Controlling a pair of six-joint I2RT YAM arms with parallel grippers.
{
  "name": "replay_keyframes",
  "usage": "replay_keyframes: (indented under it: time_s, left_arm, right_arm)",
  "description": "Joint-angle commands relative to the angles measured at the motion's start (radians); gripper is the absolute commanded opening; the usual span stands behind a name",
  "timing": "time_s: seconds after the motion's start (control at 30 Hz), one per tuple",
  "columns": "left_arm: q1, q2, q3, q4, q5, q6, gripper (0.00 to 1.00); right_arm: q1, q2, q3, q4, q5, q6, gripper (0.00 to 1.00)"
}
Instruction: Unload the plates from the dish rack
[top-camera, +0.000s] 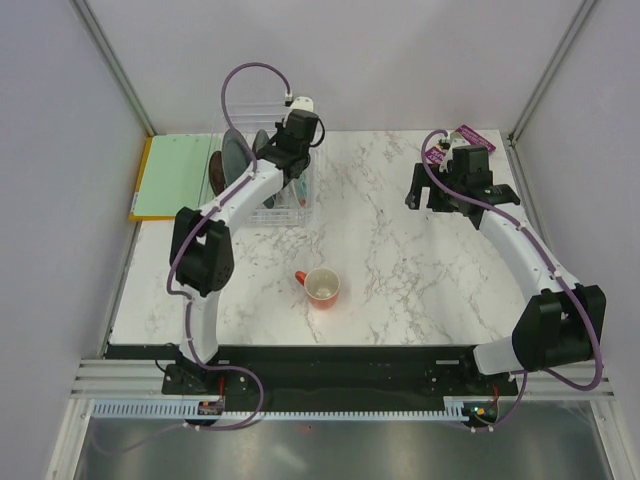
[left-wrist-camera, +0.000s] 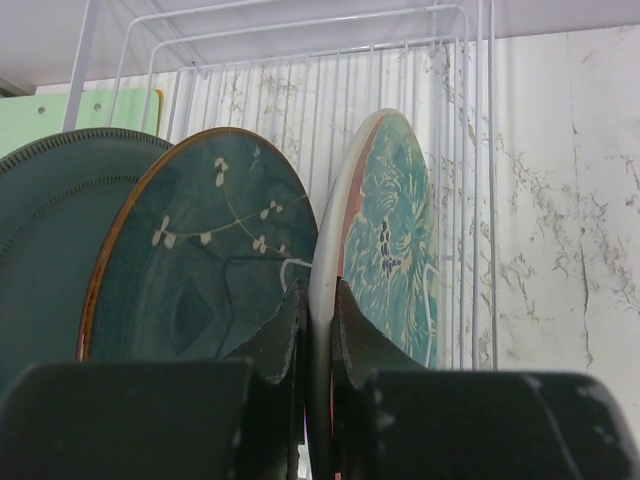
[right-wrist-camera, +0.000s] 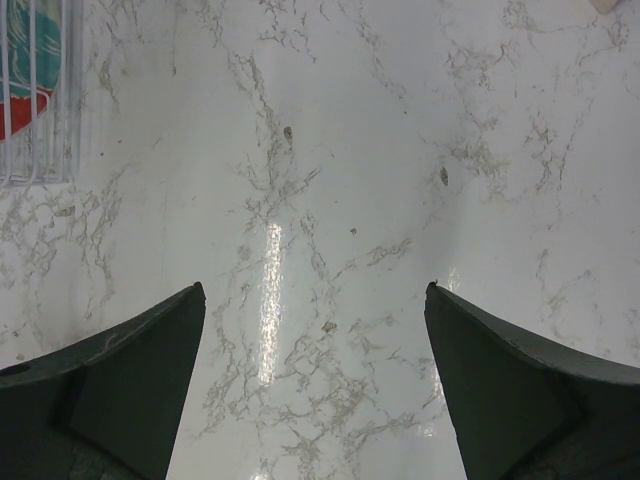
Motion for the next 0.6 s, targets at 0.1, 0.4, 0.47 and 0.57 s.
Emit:
replay_keyframes:
  time_s: [0.1,0.4,0.47,0.57]
  left_arm:
    - [-0.034,0.091,0.269,0.014,-0.285,0.143,0.02]
    - [-0.060,0.067,0.397,0.016,-0.343,0.263,0.02]
    - [-0.069,0.032,0.397,0.016,-0.333,0.284,0.02]
    - [-0.080,-0.034,0.393,0.000,-0.305,0.284,0.02]
  right_arm:
    - [-0.005,-0.005,0.027,-0.006,0.017,-0.009,0.98]
    - [-0.005,-0.013,0.034,-0.015,0.011,-0.010,0.98]
    - [-0.005,-0.013,0.039,-0.013,-0.001,-0.006,0.98]
    - [-0.003,-0.018,0.042,-0.006,-0.024,0.000,0.98]
